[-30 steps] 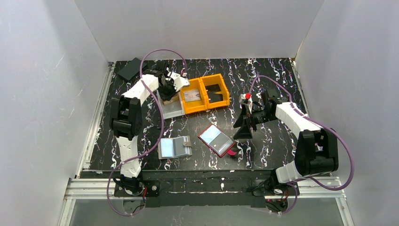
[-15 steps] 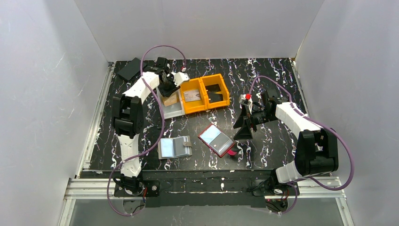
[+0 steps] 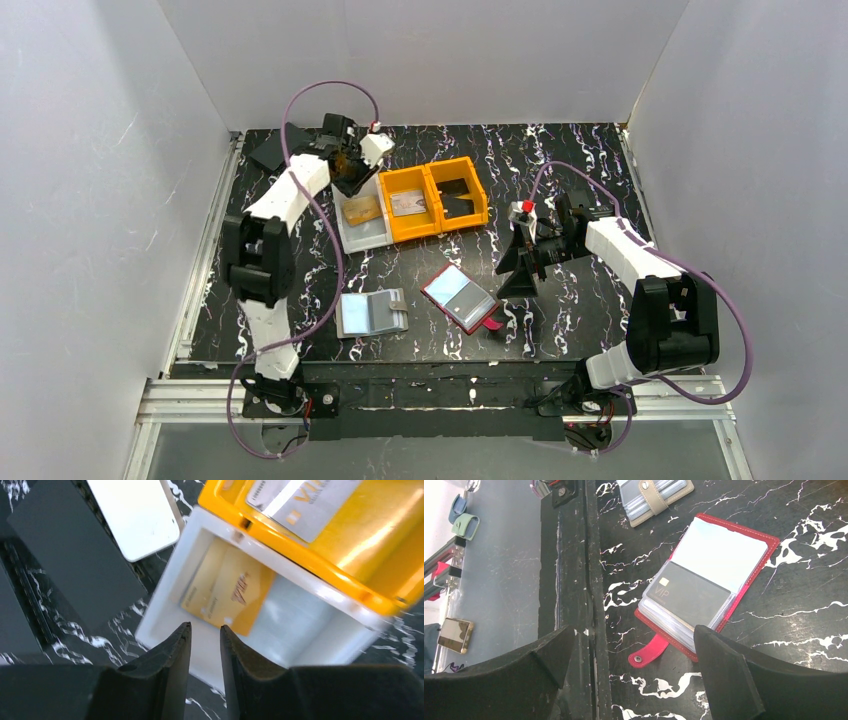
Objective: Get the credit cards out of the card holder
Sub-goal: Place the credit card in the storage box, then remove the credit card from the card holder.
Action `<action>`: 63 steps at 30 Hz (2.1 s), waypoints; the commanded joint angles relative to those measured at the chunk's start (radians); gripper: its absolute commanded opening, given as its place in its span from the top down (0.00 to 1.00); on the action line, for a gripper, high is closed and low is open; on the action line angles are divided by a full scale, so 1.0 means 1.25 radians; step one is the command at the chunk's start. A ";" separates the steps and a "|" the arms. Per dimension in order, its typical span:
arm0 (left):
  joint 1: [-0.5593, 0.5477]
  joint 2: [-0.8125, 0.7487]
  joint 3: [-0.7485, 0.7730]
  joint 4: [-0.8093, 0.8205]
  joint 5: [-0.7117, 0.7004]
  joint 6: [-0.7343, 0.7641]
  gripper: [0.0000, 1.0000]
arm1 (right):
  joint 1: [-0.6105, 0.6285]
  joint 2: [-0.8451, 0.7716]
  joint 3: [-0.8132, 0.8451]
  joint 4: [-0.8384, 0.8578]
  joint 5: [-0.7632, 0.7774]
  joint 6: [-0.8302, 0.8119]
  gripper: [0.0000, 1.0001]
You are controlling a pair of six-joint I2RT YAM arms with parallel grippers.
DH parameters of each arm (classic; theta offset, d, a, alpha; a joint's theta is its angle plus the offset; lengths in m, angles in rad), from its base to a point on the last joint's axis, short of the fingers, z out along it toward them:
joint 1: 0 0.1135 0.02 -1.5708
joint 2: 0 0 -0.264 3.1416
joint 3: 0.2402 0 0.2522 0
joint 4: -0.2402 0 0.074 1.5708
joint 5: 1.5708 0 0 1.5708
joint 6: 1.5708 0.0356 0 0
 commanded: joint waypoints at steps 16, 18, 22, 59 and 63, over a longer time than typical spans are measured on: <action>0.025 -1.046 -0.792 0.332 0.202 -0.855 0.02 | -0.095 -0.100 0.000 0.014 0.057 -0.064 0.02; 0.025 -1.104 -0.829 0.324 0.271 -0.920 0.02 | -0.118 -0.109 -0.003 0.010 0.051 -0.072 0.02; 0.025 -1.161 -0.898 0.349 0.405 -1.043 0.02 | -0.151 -0.123 -0.014 0.007 0.054 -0.083 0.02; -0.657 -0.435 -0.580 0.251 -0.157 -0.837 0.08 | -0.232 -0.270 -0.156 0.169 0.138 0.049 0.02; -0.670 -0.346 -0.526 0.257 -0.158 -0.823 0.14 | -0.233 -0.265 -0.151 0.166 0.133 0.049 0.02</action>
